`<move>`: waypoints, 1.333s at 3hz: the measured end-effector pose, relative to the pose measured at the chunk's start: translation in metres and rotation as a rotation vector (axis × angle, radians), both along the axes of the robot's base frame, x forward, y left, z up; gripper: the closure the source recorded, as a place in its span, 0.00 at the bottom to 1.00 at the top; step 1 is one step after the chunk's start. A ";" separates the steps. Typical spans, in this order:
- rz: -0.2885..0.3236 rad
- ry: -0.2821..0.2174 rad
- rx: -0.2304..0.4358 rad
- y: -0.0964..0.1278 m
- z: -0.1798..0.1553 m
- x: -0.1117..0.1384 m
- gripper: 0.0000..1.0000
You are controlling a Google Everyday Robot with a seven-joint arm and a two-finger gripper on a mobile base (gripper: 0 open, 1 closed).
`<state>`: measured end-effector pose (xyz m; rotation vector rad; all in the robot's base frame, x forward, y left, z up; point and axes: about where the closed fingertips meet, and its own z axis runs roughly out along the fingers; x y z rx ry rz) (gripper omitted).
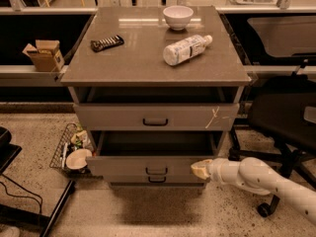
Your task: Close middle drawer
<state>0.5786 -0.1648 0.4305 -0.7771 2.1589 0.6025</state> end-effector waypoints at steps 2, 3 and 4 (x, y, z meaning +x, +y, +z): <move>-0.020 0.015 0.046 -0.002 -0.005 0.048 1.00; -0.044 -0.012 0.044 -0.014 0.005 0.063 0.82; -0.039 -0.007 0.045 -0.011 0.003 0.060 0.59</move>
Offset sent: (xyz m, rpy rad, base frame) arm 0.1097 -0.0108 -0.0100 0.1247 0.0211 -0.0630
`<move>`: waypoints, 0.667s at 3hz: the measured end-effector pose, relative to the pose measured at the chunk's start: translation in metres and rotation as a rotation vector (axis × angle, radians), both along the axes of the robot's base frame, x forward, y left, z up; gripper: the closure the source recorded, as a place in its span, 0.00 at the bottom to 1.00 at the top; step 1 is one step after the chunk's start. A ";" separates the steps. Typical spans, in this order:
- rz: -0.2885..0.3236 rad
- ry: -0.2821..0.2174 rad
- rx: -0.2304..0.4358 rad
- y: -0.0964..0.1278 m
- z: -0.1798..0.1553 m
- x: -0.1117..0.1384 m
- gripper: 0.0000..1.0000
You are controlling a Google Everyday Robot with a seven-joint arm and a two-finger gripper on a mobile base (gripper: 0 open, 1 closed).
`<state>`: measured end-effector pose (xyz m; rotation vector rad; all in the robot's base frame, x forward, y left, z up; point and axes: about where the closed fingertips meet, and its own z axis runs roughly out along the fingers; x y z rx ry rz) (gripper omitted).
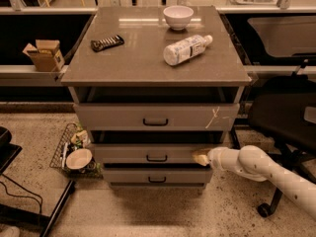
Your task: Close middle drawer
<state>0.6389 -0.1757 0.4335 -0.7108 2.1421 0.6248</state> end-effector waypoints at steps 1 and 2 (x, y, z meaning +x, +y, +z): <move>0.000 0.000 0.000 0.000 0.000 0.000 0.35; 0.000 0.000 0.000 0.000 0.000 0.000 0.12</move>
Offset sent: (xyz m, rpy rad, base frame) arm 0.0000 0.0000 0.0000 0.0000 0.0000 0.0000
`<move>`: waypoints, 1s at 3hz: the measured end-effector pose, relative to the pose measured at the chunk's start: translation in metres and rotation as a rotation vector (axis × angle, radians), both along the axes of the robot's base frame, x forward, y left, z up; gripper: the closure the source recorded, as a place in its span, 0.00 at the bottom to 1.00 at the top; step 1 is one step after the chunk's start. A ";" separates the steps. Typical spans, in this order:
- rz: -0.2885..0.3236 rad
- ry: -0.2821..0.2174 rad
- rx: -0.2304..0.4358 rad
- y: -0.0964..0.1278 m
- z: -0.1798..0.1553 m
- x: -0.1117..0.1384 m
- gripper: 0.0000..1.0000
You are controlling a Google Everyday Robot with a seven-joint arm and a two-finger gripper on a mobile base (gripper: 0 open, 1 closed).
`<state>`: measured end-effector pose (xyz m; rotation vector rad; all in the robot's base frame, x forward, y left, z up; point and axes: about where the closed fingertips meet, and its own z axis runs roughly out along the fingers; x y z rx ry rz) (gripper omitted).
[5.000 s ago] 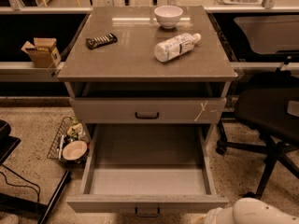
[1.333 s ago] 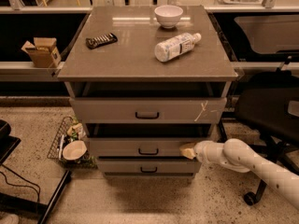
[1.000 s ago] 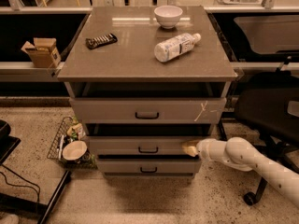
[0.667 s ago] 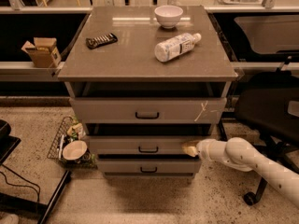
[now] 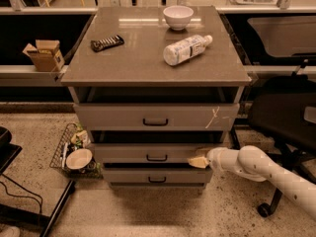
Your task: Close middle drawer
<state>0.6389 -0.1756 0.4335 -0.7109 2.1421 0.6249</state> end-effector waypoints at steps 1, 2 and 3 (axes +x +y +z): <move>0.000 0.000 0.000 0.000 0.000 0.000 0.00; 0.000 0.000 0.000 0.000 0.000 0.000 0.13; 0.000 0.000 0.000 0.000 0.000 -0.007 0.36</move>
Offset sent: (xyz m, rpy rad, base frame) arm 0.0000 0.0000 0.0000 0.0000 0.0000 0.0000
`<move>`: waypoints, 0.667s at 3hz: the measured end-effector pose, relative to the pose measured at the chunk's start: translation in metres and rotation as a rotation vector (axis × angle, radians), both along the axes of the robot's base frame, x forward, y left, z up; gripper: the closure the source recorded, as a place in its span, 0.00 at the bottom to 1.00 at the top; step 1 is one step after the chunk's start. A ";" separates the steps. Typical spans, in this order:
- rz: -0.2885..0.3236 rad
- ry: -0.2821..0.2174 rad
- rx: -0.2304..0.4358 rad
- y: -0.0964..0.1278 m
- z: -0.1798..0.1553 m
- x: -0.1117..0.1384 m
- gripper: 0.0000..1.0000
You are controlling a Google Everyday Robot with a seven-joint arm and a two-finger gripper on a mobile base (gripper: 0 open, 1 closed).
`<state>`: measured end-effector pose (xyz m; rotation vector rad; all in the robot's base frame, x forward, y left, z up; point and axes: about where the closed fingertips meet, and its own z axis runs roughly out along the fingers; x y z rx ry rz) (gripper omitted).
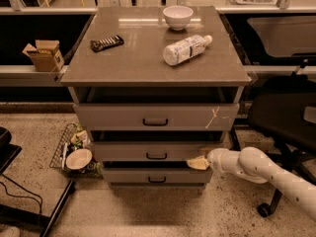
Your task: Close middle drawer
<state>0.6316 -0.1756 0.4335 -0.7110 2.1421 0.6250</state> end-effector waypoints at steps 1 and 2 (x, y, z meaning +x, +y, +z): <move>0.039 0.009 -0.040 0.001 0.019 -0.017 0.60; 0.110 0.041 -0.159 0.001 0.057 -0.062 0.83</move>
Offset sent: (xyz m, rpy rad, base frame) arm -0.1206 -0.0062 0.1332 -0.3434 0.0618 0.2049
